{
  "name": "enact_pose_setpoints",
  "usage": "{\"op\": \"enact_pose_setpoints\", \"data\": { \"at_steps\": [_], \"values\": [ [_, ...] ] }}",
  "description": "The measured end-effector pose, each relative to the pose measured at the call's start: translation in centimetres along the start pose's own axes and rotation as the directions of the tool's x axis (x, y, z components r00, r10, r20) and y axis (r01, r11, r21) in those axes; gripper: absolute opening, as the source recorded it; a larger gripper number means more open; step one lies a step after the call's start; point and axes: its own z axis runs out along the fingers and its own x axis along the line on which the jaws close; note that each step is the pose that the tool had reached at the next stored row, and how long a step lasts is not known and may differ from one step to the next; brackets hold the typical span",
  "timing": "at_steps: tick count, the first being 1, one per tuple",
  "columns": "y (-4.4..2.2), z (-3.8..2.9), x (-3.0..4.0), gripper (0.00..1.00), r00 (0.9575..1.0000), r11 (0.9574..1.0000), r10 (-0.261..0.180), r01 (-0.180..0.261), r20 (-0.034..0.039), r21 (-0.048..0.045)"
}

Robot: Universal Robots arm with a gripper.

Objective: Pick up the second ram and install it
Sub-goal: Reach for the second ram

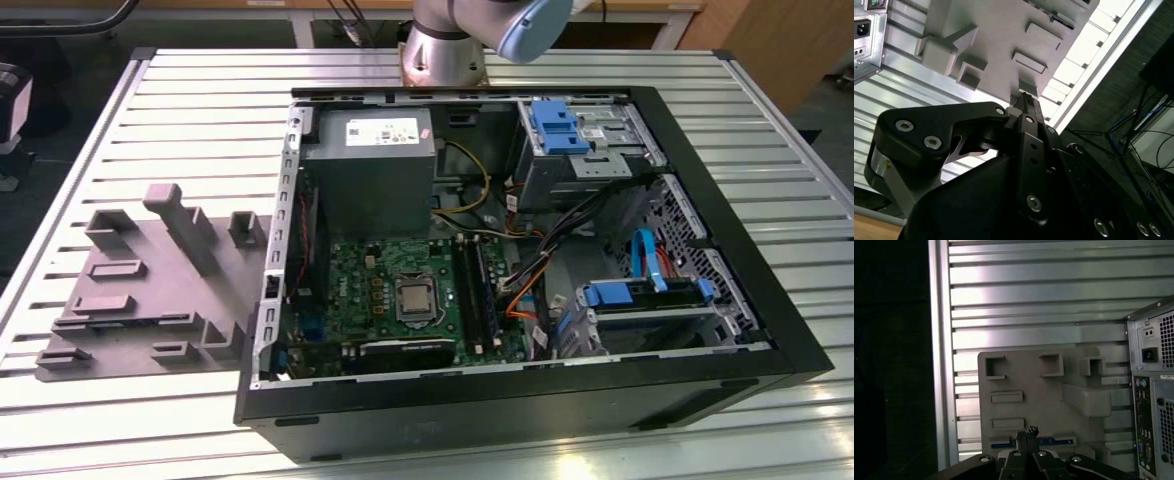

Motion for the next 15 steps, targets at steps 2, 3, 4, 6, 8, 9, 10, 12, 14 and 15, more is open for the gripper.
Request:
{"op": "enact_pose_setpoints", "data": {
  "at_steps": [2, 3, 4, 6, 8, 9, 10, 12, 14, 15],
  "values": [
    [-0.07, 0.08, 0.10, 0.11, 1.0000, 1.0000, 0.000, 0.000, 0.0000, 0.0000],
    [-0.12, 0.13, 0.13, 0.11, 1.0000, 1.0000, 0.000, 0.000, 0.0000, 0.0000],
    [-0.16, 0.17, 0.16, 0.11, 1.0000, 1.0000, 0.000, 0.000, 0.0000, 0.0000],
    [-0.29, 0.27, 0.20, 0.11, 1.0000, 1.0000, 0.000, 0.000, -0.0001, 0.0000],
    [-0.42, 0.40, 0.21, 0.11, 1.0000, 1.0000, 0.000, 0.000, 0.0001, -0.0001],
    [-0.48, 0.45, 0.21, 0.11, 1.0000, 1.0000, 0.000, 0.000, 0.0000, 0.0000],
    [-0.61, 0.55, 0.22, 0.11, 1.0000, 1.0000, 0.000, 0.000, -0.0002, 0.0001],
    [-0.72, 0.68, 0.21, 0.11, 1.0000, 1.0000, 0.000, 0.000, -0.0002, 0.0000],
    [-0.81, 0.80, 0.22, 0.11, 1.0000, 1.0000, 0.000, 0.000, -0.0003, 0.0001],
    [-0.86, 0.87, 0.22, 0.11, 1.0000, 1.0000, 0.000, 0.000, -0.0004, 0.0001]
  ]
}}
